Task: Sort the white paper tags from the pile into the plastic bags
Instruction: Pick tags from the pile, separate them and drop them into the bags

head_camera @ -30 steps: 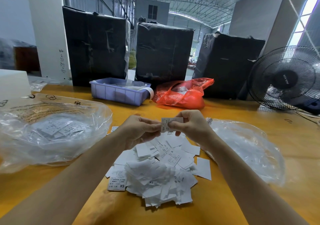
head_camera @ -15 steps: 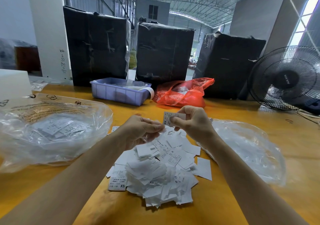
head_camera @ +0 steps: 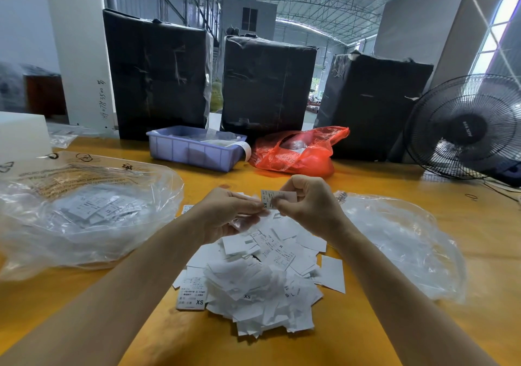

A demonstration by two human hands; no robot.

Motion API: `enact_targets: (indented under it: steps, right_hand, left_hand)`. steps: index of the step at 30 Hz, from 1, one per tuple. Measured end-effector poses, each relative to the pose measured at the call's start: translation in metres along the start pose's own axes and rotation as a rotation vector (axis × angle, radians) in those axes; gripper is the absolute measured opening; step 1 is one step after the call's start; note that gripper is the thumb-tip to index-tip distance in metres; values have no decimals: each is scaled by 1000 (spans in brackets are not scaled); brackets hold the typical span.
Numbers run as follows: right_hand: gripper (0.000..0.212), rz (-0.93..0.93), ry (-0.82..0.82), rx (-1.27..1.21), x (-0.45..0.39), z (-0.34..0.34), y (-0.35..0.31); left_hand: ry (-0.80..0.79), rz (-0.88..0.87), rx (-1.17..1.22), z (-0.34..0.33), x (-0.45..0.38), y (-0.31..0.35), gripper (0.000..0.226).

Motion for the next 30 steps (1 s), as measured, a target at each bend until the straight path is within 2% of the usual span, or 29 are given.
enact_targets:
  steps: [3, 6, 10, 13, 18, 22, 24, 26, 28, 30]
  right_hand:
    - [15, -31, -80, -10, 0, -2, 1]
    - [15, -105, -157, -100, -1, -4, 5]
    - [15, -193, -232, -233, 0, -4, 9]
    - [29, -233, -272, -231, 0, -5, 12]
    - [57, -305, -462, -184, 2, -15, 12]
    - [74, -286, -433, -233, 3, -16, 9]
    - [66, -277, -273, -262, 1, -12, 10]
    - [43, -258, -80, -273, -1, -6, 12]
    - [25, -218, -17, -270, -3, -5, 14]
    - [18, -196, -43, -233, -3, -8, 14]
  left_hand:
    - [35, -17, 30, 1, 0, 0, 22]
    - [36, -12, 18, 1, 0, 0, 7]
    - [30, -8, -43, 2, 0, -1, 6]
    - [19, -18, -148, 0, -1, -1, 9]
    - [13, -19, -222, -3, -3, -5, 12]
    - [19, -44, -193, -7, -4, -9, 10]
    - [59, -81, -101, -7, -6, -10, 6]
    - [84, -107, 7, -7, -7, -11, 3]
    - [89, -119, 73, -9, -6, -12, 5]
    - [110, -127, 77, -10, -7, -13, 3]
Point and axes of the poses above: each hand's wrist, its own x-axis away from the middle knuckle, its own z-axis out of the back of the hand, y = z × x, the point moved 3 cm from there along -x, towards the middle knuckle, and after that the axes turned 12 degrees about -y, right-handed, at the moved point
